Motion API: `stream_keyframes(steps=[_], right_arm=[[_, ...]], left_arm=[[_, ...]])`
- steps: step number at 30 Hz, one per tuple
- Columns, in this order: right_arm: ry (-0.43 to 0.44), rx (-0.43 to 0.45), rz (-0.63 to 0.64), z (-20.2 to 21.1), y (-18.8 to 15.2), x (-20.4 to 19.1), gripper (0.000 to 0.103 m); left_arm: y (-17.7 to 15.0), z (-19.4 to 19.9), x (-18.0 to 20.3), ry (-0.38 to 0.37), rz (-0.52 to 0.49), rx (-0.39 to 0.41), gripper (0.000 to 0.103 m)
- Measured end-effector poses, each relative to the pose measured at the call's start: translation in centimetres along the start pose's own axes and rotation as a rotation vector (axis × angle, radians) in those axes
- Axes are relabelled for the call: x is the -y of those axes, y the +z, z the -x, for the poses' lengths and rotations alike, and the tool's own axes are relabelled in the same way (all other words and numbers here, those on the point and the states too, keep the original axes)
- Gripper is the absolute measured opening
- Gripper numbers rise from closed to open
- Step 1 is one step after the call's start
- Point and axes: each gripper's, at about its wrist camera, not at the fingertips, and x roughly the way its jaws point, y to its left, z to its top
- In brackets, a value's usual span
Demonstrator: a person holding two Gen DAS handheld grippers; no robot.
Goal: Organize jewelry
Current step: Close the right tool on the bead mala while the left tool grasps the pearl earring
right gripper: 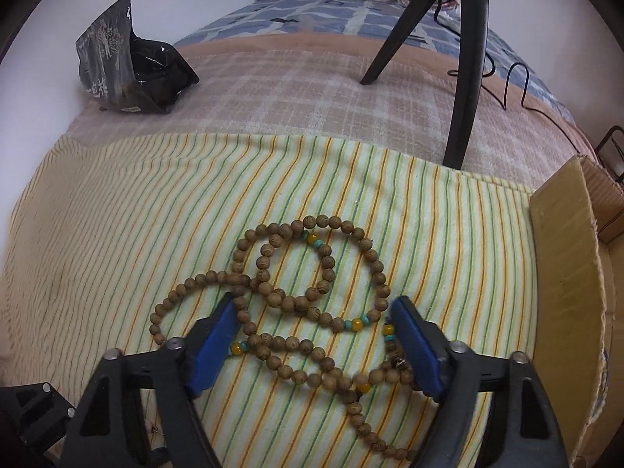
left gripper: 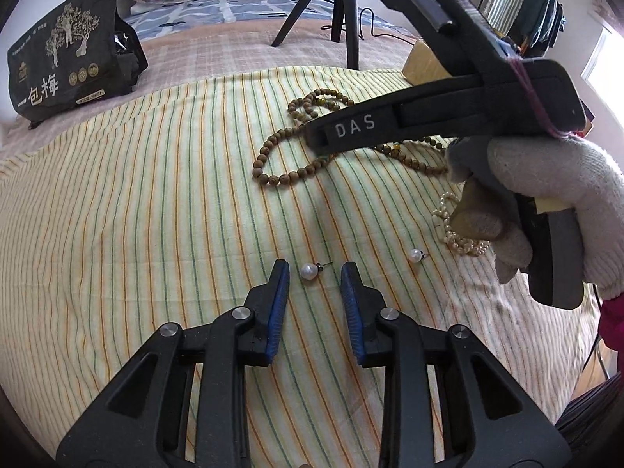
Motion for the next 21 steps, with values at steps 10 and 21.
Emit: stream_keyframes(steps=[10,21], right_arm=[[0.020,0.044,-0.001,0.5,-0.5,0.9,0.017],[0.086,0.069,-0.048,1.7,-0.2,1.9,0.004]], left_arm=[[0.2,-0.3,-0.1,0.009,-0.028,0.023,0.009],[0.3,0.6,-0.3,0.016,-0.013,0.061,0.009]])
